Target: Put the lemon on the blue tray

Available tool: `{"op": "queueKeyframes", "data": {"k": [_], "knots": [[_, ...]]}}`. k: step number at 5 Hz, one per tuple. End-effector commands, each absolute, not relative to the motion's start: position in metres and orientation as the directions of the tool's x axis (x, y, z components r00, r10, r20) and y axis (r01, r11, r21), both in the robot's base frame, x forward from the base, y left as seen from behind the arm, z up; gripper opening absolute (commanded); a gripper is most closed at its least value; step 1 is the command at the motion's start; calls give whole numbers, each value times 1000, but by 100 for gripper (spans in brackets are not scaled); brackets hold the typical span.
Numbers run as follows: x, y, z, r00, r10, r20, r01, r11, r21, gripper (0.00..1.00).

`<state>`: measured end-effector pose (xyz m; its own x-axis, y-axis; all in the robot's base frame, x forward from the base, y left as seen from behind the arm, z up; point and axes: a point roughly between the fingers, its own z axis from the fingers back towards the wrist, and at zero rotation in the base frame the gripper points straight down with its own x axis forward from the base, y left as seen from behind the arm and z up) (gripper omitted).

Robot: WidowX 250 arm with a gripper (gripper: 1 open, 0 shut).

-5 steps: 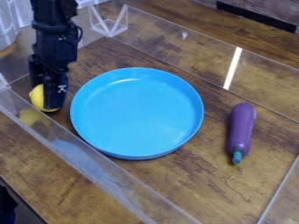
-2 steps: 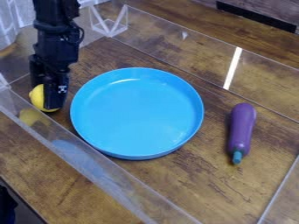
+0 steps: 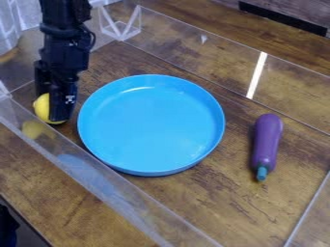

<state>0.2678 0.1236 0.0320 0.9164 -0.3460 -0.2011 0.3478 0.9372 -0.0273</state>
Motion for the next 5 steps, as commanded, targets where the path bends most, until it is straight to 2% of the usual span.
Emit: {"op": "queueKeyframes", "data": {"k": [1, 4, 5], "knots": [[277, 119, 40, 911, -370, -182, 376, 927, 0, 0], [283, 109, 51, 899, -400, -181, 410, 912, 21, 0], [285, 109, 49, 896, -405, -183, 416, 909, 25, 0]]}}
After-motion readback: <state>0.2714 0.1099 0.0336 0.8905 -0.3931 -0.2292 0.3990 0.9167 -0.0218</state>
